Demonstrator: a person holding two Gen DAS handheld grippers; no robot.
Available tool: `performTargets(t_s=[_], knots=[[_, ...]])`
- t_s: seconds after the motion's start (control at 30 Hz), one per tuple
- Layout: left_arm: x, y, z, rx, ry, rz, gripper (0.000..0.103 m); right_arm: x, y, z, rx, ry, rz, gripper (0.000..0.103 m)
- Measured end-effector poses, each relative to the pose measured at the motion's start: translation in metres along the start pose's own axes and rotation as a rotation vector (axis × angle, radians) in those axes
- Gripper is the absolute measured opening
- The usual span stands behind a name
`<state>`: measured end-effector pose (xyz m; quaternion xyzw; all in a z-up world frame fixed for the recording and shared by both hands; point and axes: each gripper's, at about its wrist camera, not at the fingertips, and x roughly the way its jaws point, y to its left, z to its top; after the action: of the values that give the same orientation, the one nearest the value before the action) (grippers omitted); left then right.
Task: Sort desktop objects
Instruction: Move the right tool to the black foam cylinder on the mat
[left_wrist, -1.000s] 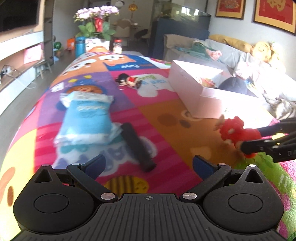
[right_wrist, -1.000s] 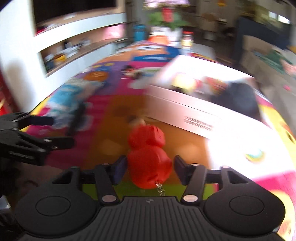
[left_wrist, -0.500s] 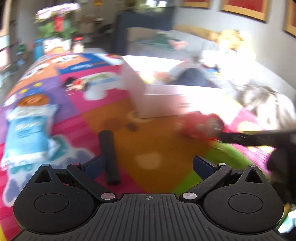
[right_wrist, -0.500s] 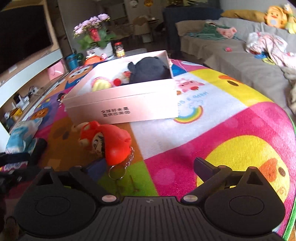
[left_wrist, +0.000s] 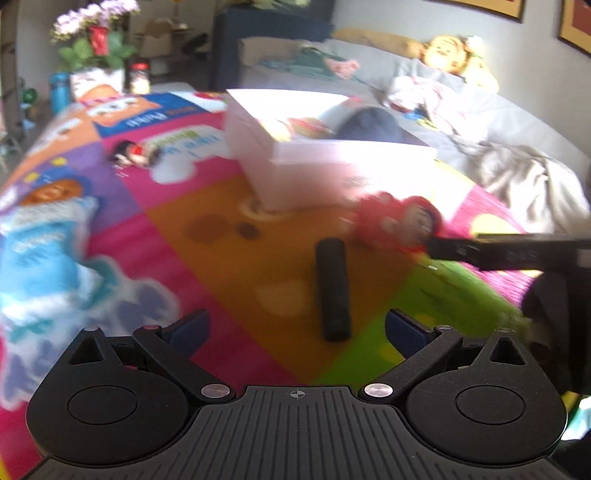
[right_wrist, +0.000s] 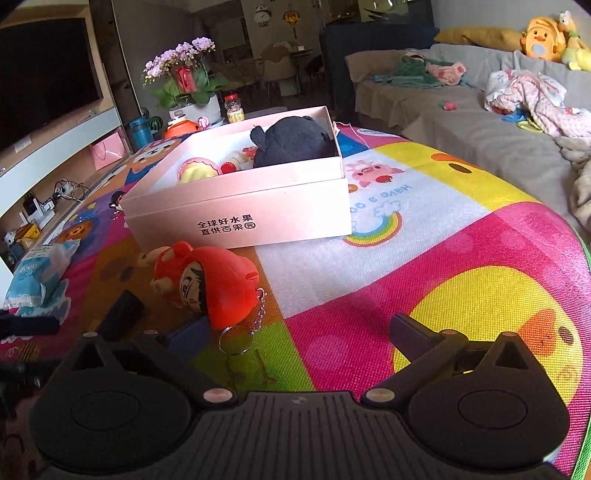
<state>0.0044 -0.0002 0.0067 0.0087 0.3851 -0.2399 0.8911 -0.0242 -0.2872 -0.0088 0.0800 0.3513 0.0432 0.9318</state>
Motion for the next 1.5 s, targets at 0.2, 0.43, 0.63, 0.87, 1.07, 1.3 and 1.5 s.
performTargets(t_s=[0.2,0.43,0.63,0.87,1.07,1.3,1.5], knots=[[0.006,-0.023,-0.006,0.049,-0.003,-0.011,0.103,0.002,0.003,0.001,-0.033,0.02,-0.012,0.103],[0.009,-0.041,-0.013,0.144,0.001,0.086,0.103,0.003,0.007,-0.001,-0.061,0.026,-0.029,0.103],[0.007,-0.046,-0.015,0.163,0.001,0.09,0.103,-0.016,0.007,-0.004,-0.068,-0.054,0.0,0.103],[-0.012,-0.028,-0.015,0.138,-0.03,0.148,0.103,-0.048,0.045,-0.013,-0.387,-0.035,0.281,0.1],[-0.027,0.002,-0.013,0.033,-0.058,0.22,0.103,-0.023,0.079,-0.009,-0.528,0.031,0.346,0.098],[-0.043,0.02,-0.019,-0.025,-0.076,0.244,0.103,0.01,0.094,0.0,-0.559,0.086,0.356,0.089],[-0.044,0.027,-0.024,-0.059,-0.073,0.245,0.103,0.005,0.095,0.001,-0.566,0.117,0.344,0.062]])
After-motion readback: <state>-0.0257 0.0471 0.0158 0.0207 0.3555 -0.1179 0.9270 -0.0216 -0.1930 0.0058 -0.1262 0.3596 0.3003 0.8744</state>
